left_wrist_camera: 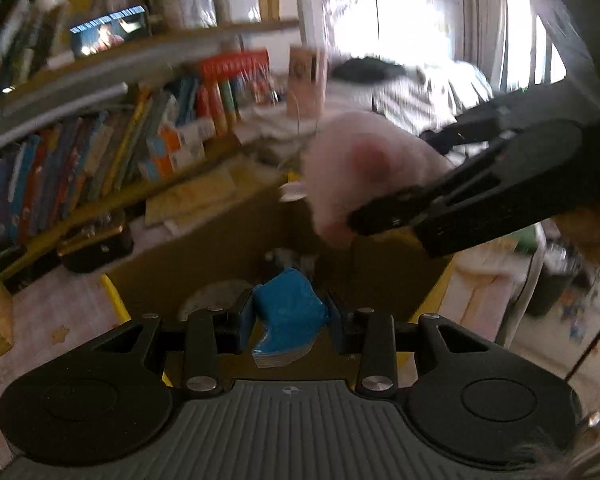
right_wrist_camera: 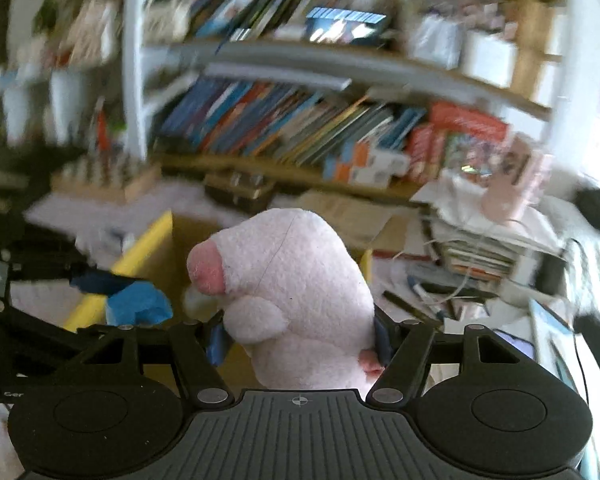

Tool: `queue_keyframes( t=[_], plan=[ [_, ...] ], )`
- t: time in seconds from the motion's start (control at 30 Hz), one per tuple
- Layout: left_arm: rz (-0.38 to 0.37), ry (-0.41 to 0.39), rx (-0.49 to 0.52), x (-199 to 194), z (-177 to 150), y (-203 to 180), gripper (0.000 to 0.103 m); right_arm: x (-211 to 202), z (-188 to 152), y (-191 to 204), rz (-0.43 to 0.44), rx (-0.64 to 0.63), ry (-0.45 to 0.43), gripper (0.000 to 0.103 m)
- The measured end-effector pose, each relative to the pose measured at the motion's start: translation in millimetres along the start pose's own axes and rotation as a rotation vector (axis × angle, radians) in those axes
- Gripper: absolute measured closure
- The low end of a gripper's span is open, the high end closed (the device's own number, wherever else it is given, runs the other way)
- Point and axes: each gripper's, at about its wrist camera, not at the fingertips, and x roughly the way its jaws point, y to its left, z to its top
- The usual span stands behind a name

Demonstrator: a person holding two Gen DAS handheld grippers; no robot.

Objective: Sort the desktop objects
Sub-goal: 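Carry the blue cloth and plush pig with both tools toward the yellow box, then lower the cloth and pig into the yellow box and open both tools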

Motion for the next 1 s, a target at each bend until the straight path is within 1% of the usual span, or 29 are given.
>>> queue_keyframes(
  t=[0.13,0.23,0.27,0.33,0.43,0.53,0.7,0.87,0.97,1.0],
  plan=[
    [0.004,0.078,0.048,26,-3,-5,0.069,36,-3,13,0.063,-0.147,0.102,0.036],
    [0.006,0.119,0.069,37,-4,-3,0.069,57,-9,25,0.105,-0.262,0.174,0.036],
    [0.007,0.124,0.061,38,-4,-1,0.068,62,-9,27,0.098,-0.281,0.184,0.036],
    [0.006,0.137,0.063,39,-3,1,0.068,72,-9,25,0.119,-0.309,0.225,0.036],
    [0.002,0.147,0.059,40,-2,2,0.068,87,-8,22,0.160,-0.318,0.286,0.036],
    [-0.006,0.156,0.039,42,-1,3,0.068,97,-9,18,0.206,-0.300,0.336,0.034],
    [-0.021,0.161,-0.007,45,-3,10,0.065,104,-12,23,0.167,-0.364,0.350,0.031],
    [-0.009,0.139,-0.009,42,-6,9,0.062,107,-14,27,0.151,-0.393,0.339,0.027],
    [0.022,0.124,-0.006,40,-7,9,0.052,109,-13,26,0.153,-0.384,0.332,0.026],
    [0.032,0.118,-0.006,39,-8,10,0.040,110,-12,25,0.161,-0.373,0.327,0.024]
  ],
)
